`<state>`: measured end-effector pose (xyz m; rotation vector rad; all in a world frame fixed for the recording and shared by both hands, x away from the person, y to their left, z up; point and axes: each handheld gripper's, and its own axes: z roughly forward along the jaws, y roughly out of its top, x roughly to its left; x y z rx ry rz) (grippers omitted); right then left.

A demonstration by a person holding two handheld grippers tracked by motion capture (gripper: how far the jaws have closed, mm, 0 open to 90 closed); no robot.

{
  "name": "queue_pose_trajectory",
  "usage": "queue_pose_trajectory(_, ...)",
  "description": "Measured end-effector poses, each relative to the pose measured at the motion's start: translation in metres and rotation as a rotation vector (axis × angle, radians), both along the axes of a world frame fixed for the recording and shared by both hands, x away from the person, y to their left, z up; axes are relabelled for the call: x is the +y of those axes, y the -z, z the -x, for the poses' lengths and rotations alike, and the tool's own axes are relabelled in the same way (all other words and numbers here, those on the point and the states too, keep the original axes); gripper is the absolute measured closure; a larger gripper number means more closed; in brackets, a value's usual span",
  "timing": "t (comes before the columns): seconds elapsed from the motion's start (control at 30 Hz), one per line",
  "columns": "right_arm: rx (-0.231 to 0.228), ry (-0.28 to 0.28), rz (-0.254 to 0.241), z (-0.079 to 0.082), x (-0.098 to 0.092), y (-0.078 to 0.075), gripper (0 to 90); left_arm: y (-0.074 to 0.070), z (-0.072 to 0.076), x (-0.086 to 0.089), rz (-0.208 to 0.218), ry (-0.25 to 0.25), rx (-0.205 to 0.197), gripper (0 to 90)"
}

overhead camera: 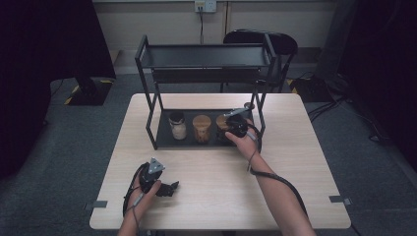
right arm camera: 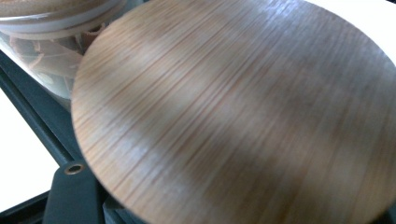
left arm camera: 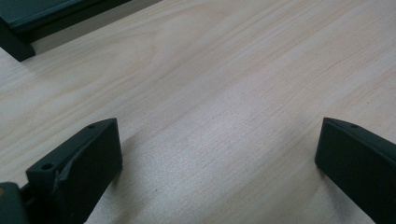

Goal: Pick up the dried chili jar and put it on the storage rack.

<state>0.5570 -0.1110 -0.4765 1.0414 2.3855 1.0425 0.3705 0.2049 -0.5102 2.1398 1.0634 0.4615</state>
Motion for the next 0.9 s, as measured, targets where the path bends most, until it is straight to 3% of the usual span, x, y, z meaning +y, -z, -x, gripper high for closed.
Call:
queue_pose_trajectory(0.47, -0.004, 0.02, -0.009, -0.0013, 0.0015, 0.0019, 23.8, 0.0, 0.0, 0.0, 0.0, 0.0, 0.0, 0.2)
queue_pose_trajectory(0.9, 0.028, 0.042, -0.015, 0.0003, -0.0029, 0.0016, 5.6, 0.0001, 0.0, 0.0, 0.001, 0.0, 0.0, 0.2)
